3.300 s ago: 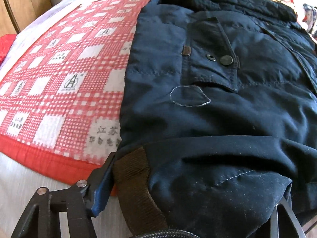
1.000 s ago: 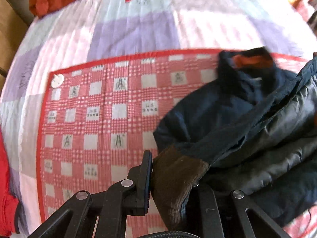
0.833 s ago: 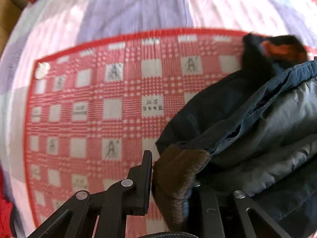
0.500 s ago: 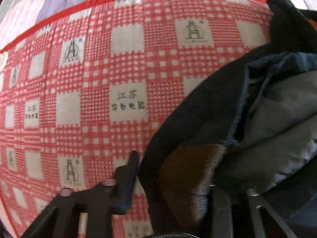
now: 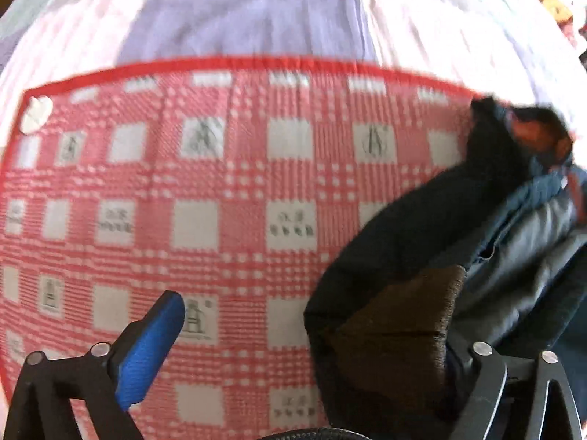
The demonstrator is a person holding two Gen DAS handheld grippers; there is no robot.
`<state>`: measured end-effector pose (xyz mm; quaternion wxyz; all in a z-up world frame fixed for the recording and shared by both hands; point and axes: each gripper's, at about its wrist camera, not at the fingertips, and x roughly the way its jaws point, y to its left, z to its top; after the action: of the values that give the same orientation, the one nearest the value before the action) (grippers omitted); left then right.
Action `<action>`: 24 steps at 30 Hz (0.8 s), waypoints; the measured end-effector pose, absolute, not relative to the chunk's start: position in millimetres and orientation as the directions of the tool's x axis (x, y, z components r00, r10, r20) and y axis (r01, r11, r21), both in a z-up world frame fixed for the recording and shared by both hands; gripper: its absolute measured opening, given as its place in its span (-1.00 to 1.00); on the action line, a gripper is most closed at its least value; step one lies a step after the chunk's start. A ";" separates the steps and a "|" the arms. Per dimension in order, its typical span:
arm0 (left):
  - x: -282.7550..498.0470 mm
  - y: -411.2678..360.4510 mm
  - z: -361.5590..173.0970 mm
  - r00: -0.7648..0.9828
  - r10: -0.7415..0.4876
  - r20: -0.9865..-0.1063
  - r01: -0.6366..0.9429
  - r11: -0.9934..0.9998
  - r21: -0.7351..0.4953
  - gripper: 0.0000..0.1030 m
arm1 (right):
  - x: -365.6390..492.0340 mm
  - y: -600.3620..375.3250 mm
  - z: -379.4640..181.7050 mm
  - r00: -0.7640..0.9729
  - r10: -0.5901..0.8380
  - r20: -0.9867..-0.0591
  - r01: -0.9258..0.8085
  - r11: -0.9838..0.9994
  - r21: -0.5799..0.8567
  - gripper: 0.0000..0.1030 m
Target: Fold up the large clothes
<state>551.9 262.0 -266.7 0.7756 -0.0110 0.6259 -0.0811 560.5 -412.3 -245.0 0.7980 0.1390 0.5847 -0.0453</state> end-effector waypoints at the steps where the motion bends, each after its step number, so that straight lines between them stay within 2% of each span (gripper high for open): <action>1: 555.7 263.5 -257.5 0.208 -0.157 -0.965 0.113 0.984 -0.136 0.91 | 556.4 -417.2 -228.1 0.341 0.099 -0.935 0.241 0.952 0.188 0.97; 4: 561.8 260.8 -242.7 0.163 -0.253 -0.954 0.107 0.965 -0.238 0.94 | 532.9 -411.4 -183.9 0.451 0.127 -0.883 0.197 0.951 0.238 0.97; 7: 574.5 283.1 -240.7 0.141 -0.348 -0.927 -0.070 0.931 -0.360 0.97 | 500.2 -373.3 -161.6 0.495 0.115 -0.861 0.097 0.978 0.187 0.97; 9: 577.9 305.5 -237.2 0.217 -0.436 -0.873 -0.239 0.844 -0.481 0.97 | 473.4 -343.2 -162.8 0.490 0.139 -0.861 0.028 0.984 0.175 0.97; 11: 571.1 303.2 -226.4 0.300 -0.432 -0.850 -0.270 0.816 -0.510 0.98 | 447.8 -316.9 -171.9 0.472 0.149 -0.869 -0.028 0.988 0.154 0.97; 15: 534.8 242.2 -204.3 0.355 -0.250 -0.901 -0.059 0.956 -0.289 0.98 | 396.8 -265.5 -210.4 0.442 0.093 -0.892 -0.103 0.993 0.053 0.97; 16: 515.4 222.4 -203.4 0.368 -0.240 -0.898 0.010 0.967 -0.255 0.98 | 385.4 -252.0 -220.9 0.436 0.086 -0.896 -0.114 0.993 0.040 0.97; 19: 447.7 170.5 -220.8 0.371 -0.318 -0.872 0.160 0.947 -0.277 0.98 | 361.1 -210.1 -246.0 0.423 0.115 -0.899 -0.196 0.980 0.033 0.97; 21: 412.0 147.9 -248.0 0.359 -0.328 -0.874 0.190 0.942 -0.275 0.98 | 358.4 -185.0 -266.4 0.426 0.079 -0.901 -0.264 0.964 -0.041 0.97; 24: 384.3 154.7 -293.1 0.418 -0.224 -0.880 0.111 0.974 -0.196 0.99 | 386.6 -162.9 -294.6 0.447 0.045 -0.893 -0.271 0.958 -0.087 1.00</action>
<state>384.3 154.7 -293.1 0.8403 -0.0535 0.5302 -0.0997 386.6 -162.9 -294.6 0.8435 -0.1092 0.5174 0.0939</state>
